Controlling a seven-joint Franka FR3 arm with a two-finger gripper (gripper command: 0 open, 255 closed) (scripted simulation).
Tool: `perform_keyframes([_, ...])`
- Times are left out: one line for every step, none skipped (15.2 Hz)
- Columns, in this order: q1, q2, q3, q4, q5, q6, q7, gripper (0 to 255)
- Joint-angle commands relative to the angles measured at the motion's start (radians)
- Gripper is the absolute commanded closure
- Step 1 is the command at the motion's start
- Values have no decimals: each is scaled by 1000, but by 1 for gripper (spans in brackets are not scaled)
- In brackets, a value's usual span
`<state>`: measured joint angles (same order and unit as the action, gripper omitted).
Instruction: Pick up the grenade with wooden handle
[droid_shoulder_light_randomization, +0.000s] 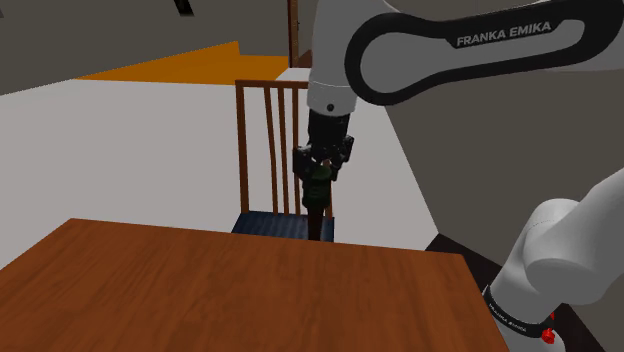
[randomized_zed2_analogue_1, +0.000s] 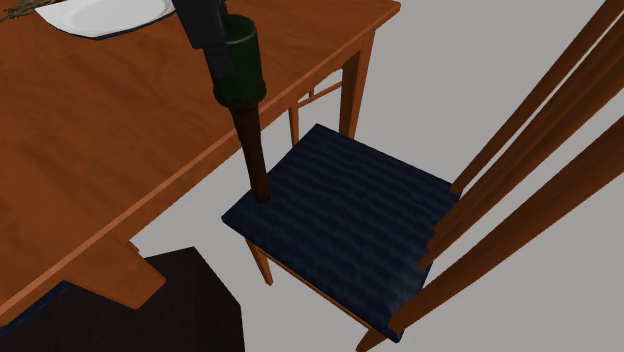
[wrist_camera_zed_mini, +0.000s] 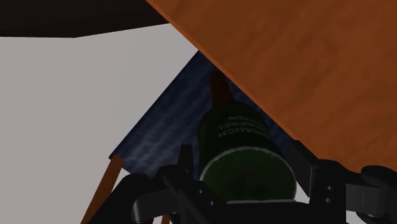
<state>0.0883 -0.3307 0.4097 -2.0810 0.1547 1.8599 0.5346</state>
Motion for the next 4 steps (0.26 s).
perform_keyframes([-1, -4, -4, 25, 0, -29, -1, 255])
perform_keyframes([-2, -3, -5, 39, -1, -42, 0, 255])
perform_keyframes([-2, -3, -5, 41, -2, -44, 0, 255])
perform_keyframes([-2, -3, -5, 41, -2, -44, 0, 255])
